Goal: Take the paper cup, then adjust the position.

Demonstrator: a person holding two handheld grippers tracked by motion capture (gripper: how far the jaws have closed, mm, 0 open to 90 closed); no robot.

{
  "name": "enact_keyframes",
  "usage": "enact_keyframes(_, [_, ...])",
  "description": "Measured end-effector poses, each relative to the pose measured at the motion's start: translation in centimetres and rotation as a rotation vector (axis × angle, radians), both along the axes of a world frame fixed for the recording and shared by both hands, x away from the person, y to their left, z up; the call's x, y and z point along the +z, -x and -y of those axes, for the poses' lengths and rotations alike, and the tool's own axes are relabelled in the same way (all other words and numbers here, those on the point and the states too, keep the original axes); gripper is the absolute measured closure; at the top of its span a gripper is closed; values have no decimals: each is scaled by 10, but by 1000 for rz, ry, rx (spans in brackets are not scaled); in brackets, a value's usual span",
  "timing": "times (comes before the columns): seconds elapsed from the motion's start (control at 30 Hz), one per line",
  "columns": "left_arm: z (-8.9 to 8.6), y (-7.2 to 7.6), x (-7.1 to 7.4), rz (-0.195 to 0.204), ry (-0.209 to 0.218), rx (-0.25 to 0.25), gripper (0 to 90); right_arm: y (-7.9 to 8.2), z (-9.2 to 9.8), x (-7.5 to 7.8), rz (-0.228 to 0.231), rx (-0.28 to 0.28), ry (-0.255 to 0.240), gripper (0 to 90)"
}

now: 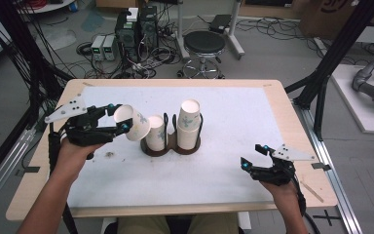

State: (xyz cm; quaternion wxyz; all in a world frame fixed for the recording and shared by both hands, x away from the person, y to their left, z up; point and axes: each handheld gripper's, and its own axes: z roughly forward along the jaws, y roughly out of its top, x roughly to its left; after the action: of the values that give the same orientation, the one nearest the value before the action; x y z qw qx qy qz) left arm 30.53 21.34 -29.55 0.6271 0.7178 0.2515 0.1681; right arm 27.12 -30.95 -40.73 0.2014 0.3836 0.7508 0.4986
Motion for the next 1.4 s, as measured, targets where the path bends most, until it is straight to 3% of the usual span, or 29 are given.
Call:
enact_keyframes(0.27, [18, 7, -7, 0, -18, -57, 374, 0, -9, 2, 4, 39, -12, 214])
enact_keyframes(0.6, [49, 14, -25, -14, -42, -130, 374, -2, -31, 4, -3, 139, -13, 213])
enact_keyframes(1.07, [81, 15, -39, -40, -87, -217, 374, -4, -64, 11, -11, 306, -7, 213])
enact_keyframes(1.4, [101, 18, -50, -58, -120, -285, 374, -10, -96, 16, -16, 475, -7, 214])
